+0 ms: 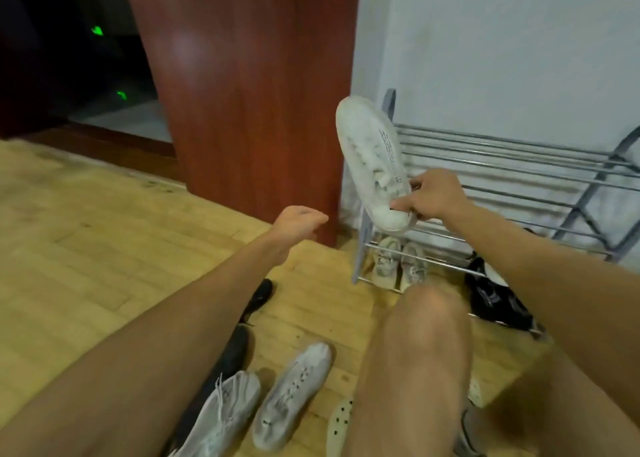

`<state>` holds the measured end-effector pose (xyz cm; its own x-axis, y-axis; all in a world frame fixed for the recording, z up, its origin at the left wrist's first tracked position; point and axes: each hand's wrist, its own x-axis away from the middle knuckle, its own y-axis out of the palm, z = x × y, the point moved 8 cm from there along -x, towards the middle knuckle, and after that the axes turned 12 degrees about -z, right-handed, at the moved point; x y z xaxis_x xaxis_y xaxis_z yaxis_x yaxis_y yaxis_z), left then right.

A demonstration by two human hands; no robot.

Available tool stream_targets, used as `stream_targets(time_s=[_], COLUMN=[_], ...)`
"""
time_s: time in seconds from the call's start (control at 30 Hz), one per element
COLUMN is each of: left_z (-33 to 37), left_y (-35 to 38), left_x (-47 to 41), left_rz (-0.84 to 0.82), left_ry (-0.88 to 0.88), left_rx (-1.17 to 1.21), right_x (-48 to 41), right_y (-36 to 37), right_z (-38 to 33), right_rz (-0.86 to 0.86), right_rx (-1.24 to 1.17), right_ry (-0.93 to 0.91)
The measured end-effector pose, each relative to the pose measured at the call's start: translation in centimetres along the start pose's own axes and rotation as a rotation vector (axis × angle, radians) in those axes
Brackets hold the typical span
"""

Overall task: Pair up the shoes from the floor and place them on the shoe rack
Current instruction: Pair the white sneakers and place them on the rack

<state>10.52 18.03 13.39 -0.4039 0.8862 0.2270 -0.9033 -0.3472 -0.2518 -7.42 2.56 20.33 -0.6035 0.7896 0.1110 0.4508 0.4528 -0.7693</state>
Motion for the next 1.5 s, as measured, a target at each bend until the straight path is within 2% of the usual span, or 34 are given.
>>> stream_targets(time_s=[0.2, 0.3, 0.37, 0.5, 0.67, 0.83, 0.93, 1.07, 1.17, 1.33, 1.5], left_z=[-12.9, -19.5, -23.5, -29.8, -34.8, -38.5, -40.8, -43.4, -43.9, -44.2, -43.7], left_y=[-6.3, -7.6, -7.4, -5.3, -1.0, 4.8, 5.8, 6.4, 6.4, 6.5, 7.4], left_x=[2.2, 2.9, 3.0, 2.9, 2.2, 1.1, 0.1, 0.2, 0.2, 1.5, 1.8], left_rz=[0.027, 0.054, 0.051, 0.001, -0.040, -0.316, -0.359, -0.398, -0.412, -0.334, -0.264], left_ry=[-0.209, -0.328, -0.414, -0.529, -0.625, -0.703, -0.690, -0.751, -0.735, -0.662, -0.686], left_rx=[0.050, 0.084, 0.097, 0.065, 0.075, -0.406, -0.636, -0.736, -0.721, -0.467, -0.347], right_x=[-3.7, -4.2, -4.2, -3.9, -4.0, -4.4, -4.8, -5.1, -5.1, -4.3, -3.2], right_y=[14.5, 22.0, 26.1, 31.0, 33.1, 33.7, 33.9, 34.2, 33.8, 33.2, 32.6], right_z=[-2.0, -0.7, 0.7, 3.6, 8.7, 12.5, 13.2, 13.2, 13.7, 15.3, 16.4], right_rz=[-0.297, -0.415, -0.459, -0.437, -0.471, -0.524, -0.539, -0.523, -0.534, -0.546, -0.536], right_rx=[0.053, -0.056, -0.136, -0.260, -0.190, -0.102, -0.152, -0.332, -0.345, -0.363, -0.398], right_ry=[0.105, 0.179, 0.225, 0.296, 0.356, 0.427, 0.444, 0.447, 0.451, 0.486, 0.527])
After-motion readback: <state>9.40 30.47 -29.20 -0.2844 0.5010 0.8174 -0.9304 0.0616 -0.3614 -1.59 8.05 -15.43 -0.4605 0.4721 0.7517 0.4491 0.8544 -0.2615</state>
